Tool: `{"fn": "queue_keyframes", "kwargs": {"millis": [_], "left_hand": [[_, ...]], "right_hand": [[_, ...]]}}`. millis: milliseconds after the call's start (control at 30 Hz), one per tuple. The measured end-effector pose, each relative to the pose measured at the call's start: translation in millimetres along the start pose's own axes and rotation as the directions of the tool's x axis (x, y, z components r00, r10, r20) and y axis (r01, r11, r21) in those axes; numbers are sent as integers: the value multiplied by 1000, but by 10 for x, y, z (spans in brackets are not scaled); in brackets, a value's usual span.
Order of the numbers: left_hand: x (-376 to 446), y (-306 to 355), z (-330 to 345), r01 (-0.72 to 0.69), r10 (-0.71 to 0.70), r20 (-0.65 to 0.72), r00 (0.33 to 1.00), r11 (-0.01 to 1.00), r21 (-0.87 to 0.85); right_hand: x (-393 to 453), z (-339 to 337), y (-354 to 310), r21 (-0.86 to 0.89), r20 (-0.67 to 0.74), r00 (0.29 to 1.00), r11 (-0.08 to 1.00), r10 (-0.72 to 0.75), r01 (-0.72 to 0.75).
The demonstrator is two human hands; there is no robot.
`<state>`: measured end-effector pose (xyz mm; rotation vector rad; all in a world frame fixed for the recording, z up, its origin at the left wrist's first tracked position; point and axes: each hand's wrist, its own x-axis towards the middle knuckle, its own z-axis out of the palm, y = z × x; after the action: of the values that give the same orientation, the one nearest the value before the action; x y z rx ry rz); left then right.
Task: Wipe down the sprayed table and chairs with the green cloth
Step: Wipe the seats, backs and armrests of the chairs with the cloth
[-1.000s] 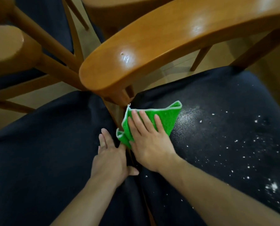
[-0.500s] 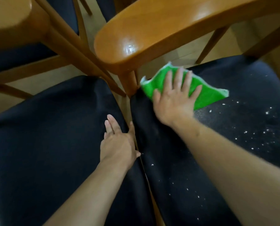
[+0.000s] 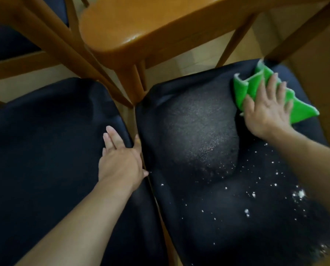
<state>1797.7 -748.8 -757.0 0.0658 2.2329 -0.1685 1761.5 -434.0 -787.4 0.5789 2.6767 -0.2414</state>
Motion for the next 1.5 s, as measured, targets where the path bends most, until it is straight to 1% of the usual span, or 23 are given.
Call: {"fn": "queue_keyframes", "kwargs": {"millis": [67,133,200,267,300,367,433,500,533,567,600,633,700,800,833,900,967,1033,1133,1233,1367,1433,1500], "left_hand": [[4,2,-4,2,-2,3,1000,1000,1],[-1,6,7,5,-5,6,1000,1000,-11],[2,6,0,5,-4,4,1000,1000,-6],[-4,4,-10,11,-11,11,1000,1000,1],[-11,1,-19,11,-11,16,1000,1000,2],[-30,-11,-35,4,-4,25,1000,1000,2],[-51,-15,-52,0,0,34,999,1000,12],[-71,-15,-74,2,-3,42,999,1000,16],[-83,-19,-87,3,-3,47,999,1000,-6],[-96,-31,-106,1,1,46,999,999,-50],[-114,-57,-121,-1,6,33,999,993,-120],[-137,-86,-136,-7,6,-2,1000,977,-213],[-178,-157,-133,-29,-38,-148,988,906,-423],[-271,-255,-25,-143,-166,-414,895,771,-620],[-318,-260,6,-176,-208,-450,869,720,-672],[-418,-264,87,-183,-299,-425,854,592,-785],[-512,-265,182,-145,-370,-356,858,491,-859],[-602,-269,280,-105,-389,-297,872,444,-890],[-704,-298,391,-59,-377,-244,893,439,-897],[-752,-290,454,-36,-372,-214,903,433,-901],[-788,-197,502,-43,-328,-186,926,397,-917],[-784,-156,543,-59,-307,-194,932,399,-915],[-766,-125,595,-65,-306,-198,931,395,-916]], "right_hand": [[12,23,-85,34,8,994,994,105,-105],[-130,99,-345,55,18,991,989,134,-135],[-416,254,-605,26,28,999,999,28,-28],[-855,444,-796,-52,32,986,985,-164,166],[-1102,530,-855,-85,44,962,958,-269,272],[-1587,674,-859,-111,100,882,876,-460,470],[-1963,781,-710,-115,191,762,757,-619,643],[-2138,814,-491,-124,276,639,633,-718,764],[-2127,791,-391,-130,291,596,586,-748,799],[-2058,746,-326,-139,291,575,561,-765,816],[-1962,702,-305,-143,275,576,560,-770,816],[-1845,659,-321,-145,243,602,585,-761,798],[-1589,594,-469,-133,159,696,684,-700,718],[-1280,606,-930,-101,29,841,835,-541,541],[-1221,631,-1115,-106,2,864,859,-503,500],[-1207,689,-1467,-126,12,877,870,-480,477],[-1280,754,-1669,-188,61,843,824,-534,535],[-1387,784,-1633,-250,119,773,734,-623,631],[-1655,771,-1241,-255,187,666,619,-722,743],[-2150,798,-687,-254,312,606,550,-732,795],[-2612,868,-71,-235,442,497,438,-746,867],[-2586,860,-17,-203,440,478,434,-760,878],[-2462,825,-169,-173,346,523,495,-779,851]]}}
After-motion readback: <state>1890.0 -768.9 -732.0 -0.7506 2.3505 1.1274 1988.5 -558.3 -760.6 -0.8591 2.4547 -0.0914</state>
